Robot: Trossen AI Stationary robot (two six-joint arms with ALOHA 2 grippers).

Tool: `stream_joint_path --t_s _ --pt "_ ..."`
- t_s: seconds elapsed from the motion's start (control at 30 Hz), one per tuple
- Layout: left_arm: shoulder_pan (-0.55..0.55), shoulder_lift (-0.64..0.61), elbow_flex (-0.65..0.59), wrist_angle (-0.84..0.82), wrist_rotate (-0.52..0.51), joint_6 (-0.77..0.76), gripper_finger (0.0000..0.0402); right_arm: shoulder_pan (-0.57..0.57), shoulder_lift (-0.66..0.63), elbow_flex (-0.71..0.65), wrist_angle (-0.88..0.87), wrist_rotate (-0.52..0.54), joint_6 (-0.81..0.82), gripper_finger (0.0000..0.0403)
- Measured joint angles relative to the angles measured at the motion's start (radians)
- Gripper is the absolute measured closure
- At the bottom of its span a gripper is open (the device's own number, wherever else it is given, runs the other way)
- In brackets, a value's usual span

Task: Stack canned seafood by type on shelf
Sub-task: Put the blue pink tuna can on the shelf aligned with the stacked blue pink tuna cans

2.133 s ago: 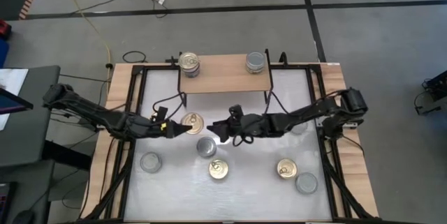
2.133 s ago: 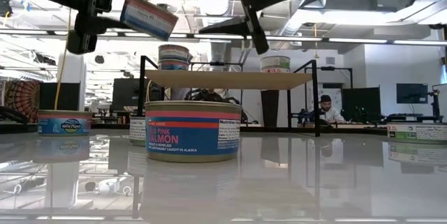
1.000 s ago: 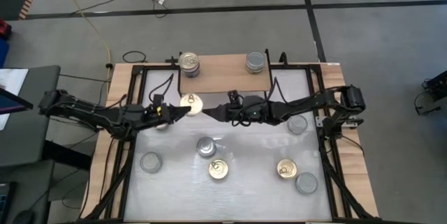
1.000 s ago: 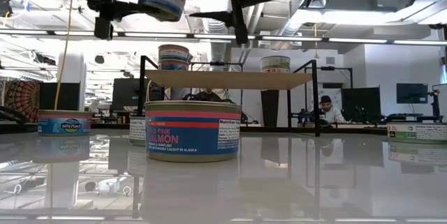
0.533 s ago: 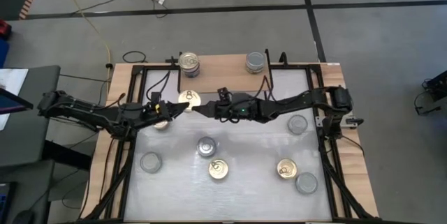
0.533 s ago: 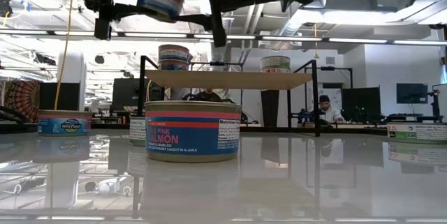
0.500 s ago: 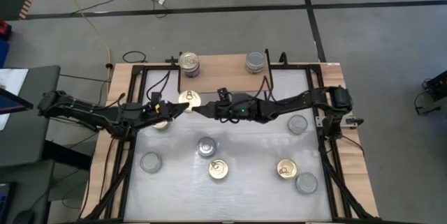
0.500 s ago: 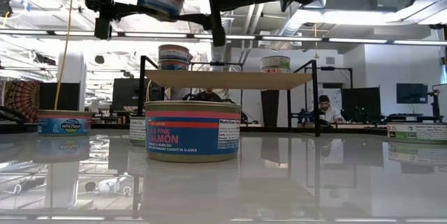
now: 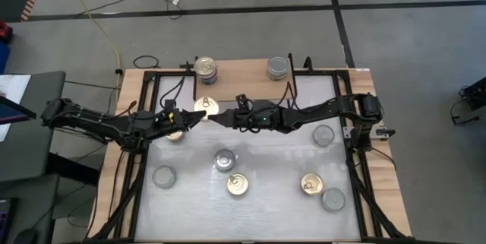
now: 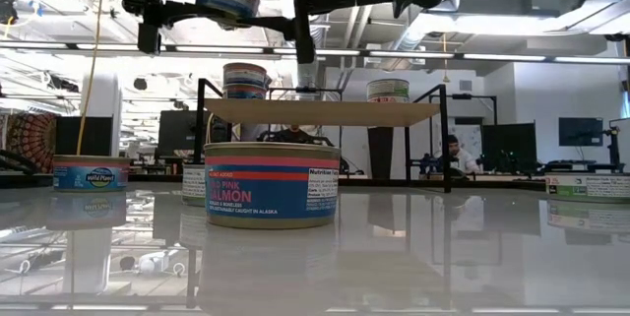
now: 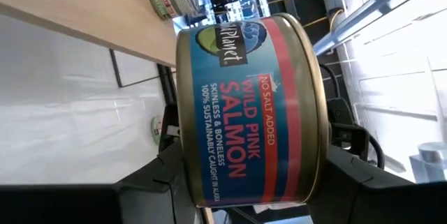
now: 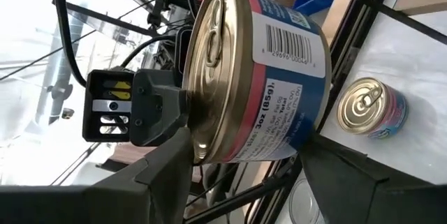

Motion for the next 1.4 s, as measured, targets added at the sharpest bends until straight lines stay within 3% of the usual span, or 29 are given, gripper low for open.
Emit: stream_joint_path --t_s 0.5,1.2,1.4 --pt "-0.002 -0.001 -0.001 -0.015 0.039 0.027 0.021 -0.011 0.0 0.001 -0.036 0.03 0.076 0.0127" --pt "-0.002 -0.003 -0.001 -0.007 0.018 0.031 0.021 -0.006 0.0 0.001 -0.035 0.004 0.0 0.0126" --pt "-0.001 -0.003 -0.001 -0.006 0.018 0.031 0.021 -0.008 0.0 0.001 -0.045 -0.011 0.0 0.0088"
